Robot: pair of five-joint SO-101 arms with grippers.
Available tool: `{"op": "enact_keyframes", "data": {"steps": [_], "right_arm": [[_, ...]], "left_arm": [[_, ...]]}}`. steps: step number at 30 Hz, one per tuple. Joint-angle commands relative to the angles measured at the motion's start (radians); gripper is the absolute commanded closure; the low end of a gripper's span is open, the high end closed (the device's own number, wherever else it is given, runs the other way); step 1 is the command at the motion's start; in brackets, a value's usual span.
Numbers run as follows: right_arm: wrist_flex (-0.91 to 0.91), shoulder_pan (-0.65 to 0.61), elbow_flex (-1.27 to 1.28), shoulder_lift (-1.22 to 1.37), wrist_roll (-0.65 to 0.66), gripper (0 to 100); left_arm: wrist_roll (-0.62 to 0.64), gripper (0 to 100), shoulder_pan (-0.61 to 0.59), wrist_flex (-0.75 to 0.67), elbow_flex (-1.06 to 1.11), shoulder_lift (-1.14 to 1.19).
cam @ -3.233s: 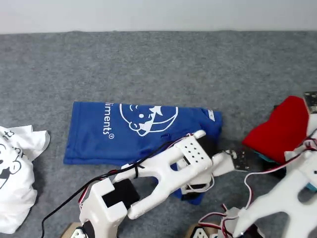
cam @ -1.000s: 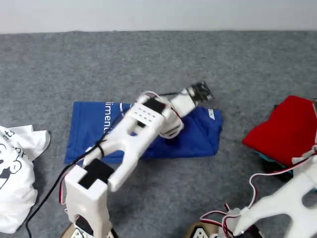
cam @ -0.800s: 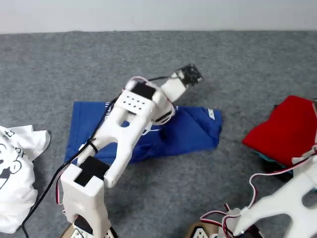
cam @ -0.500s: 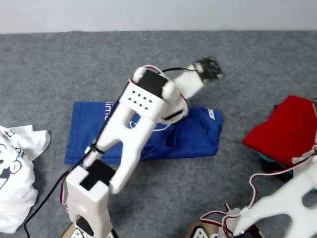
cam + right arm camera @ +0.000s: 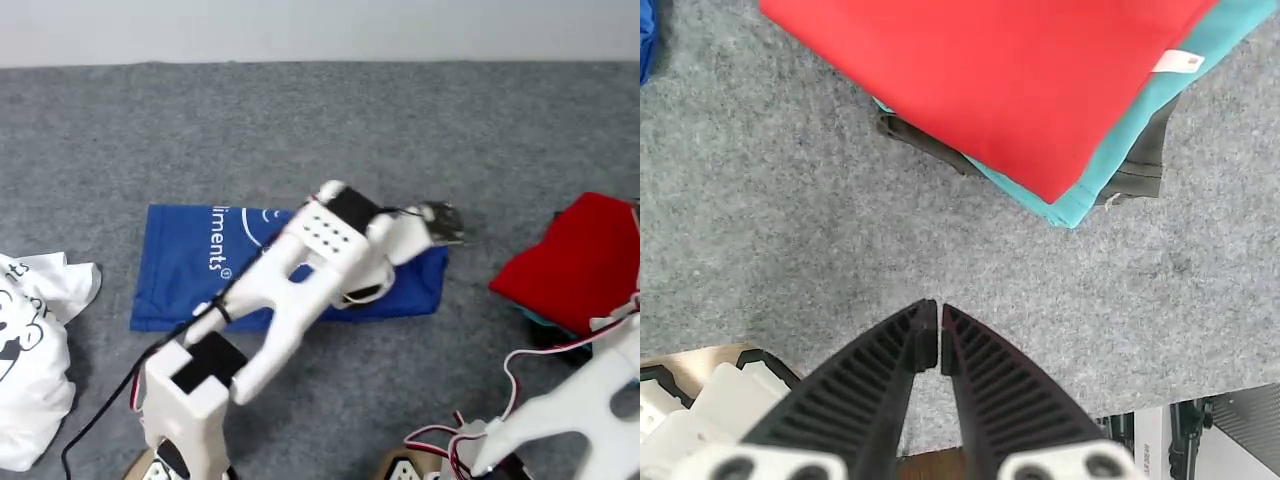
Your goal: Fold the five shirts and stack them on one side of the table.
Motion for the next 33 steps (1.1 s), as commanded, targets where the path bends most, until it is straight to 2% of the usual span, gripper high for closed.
{"op": "enact_keyframes", "data": {"steps": [1,4,8,15,26,30,33], "right_arm": [[0.038,0.012,-0.005,-0.031,0.008,98.9],[0.036,0.012,-0.005,-0.031,0.009,98.9],[0.036,0.010,-0.005,-0.031,0.009,98.9],[0.036,0.010,-0.005,-0.031,0.009,98.9],[0.038,0.012,-0.005,-0.031,0.005,98.9],[0.038,0.012,-0.005,-0.031,0.005,98.9],[0.038,0.012,-0.005,-0.031,0.005,98.9]], "left_arm": [[-0.034,91,-0.103,-0.199,0.140,-0.026],[-0.075,91,-0.163,-0.284,0.220,0.003],[-0.077,91,-0.215,-0.296,0.222,0.038],[-0.075,91,-0.221,-0.282,0.217,0.037],[-0.041,91,-0.206,-0.114,0.102,-0.199],[-0.040,91,-0.137,-0.075,0.108,-0.233],[-0.038,91,-0.089,-0.101,0.127,-0.232]]}}
